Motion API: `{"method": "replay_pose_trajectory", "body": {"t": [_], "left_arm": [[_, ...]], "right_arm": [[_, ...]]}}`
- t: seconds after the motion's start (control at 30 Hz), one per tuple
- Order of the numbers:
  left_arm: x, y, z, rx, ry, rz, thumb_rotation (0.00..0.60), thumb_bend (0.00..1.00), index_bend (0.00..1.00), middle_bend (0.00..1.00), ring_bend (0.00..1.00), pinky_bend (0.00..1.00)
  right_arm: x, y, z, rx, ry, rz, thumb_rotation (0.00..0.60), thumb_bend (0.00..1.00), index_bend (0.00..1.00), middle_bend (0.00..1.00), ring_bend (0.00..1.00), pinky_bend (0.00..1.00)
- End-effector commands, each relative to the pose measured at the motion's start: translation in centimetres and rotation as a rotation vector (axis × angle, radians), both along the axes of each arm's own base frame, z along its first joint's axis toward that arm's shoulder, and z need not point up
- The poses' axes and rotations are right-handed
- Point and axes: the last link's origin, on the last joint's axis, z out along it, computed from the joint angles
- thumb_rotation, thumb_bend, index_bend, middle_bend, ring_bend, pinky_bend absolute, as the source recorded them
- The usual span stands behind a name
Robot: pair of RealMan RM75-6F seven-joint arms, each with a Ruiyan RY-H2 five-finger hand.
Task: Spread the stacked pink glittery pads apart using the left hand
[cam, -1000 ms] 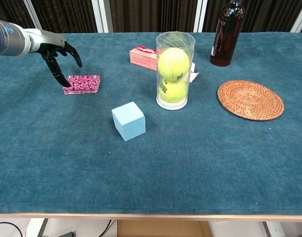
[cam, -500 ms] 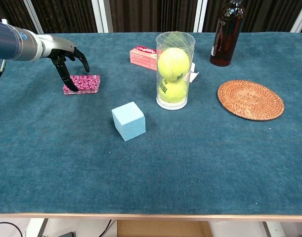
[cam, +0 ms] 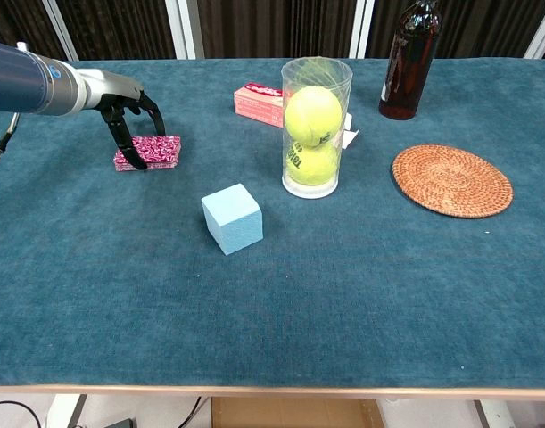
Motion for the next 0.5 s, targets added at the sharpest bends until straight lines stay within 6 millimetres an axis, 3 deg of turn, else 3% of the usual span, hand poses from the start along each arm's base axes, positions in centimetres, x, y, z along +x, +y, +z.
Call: {"method": "replay_pose_trajectory", "body": {"t": [0.03,0.5], "left_arm": [[0.00,0.01,0.00,0.001,0.001,-0.001,0.600,0.15,0.36,0.11,0.00,0.00],[0.03,-0.09,-0.32,-0.007,0.021,-0.004,0.600,0.17,0.39,0.12,0.00,0.00]], "right_arm": [[0.01,0.02,0.02,-0.002,-0.001,0.000,0.600,0.20,0.07,0.02,0.11,0.20],[-0.01,-0.02,0.04,-0.006,-0.003,-0.002,0.600,0.20,0.07,0.02,0.11,0.20]]}}
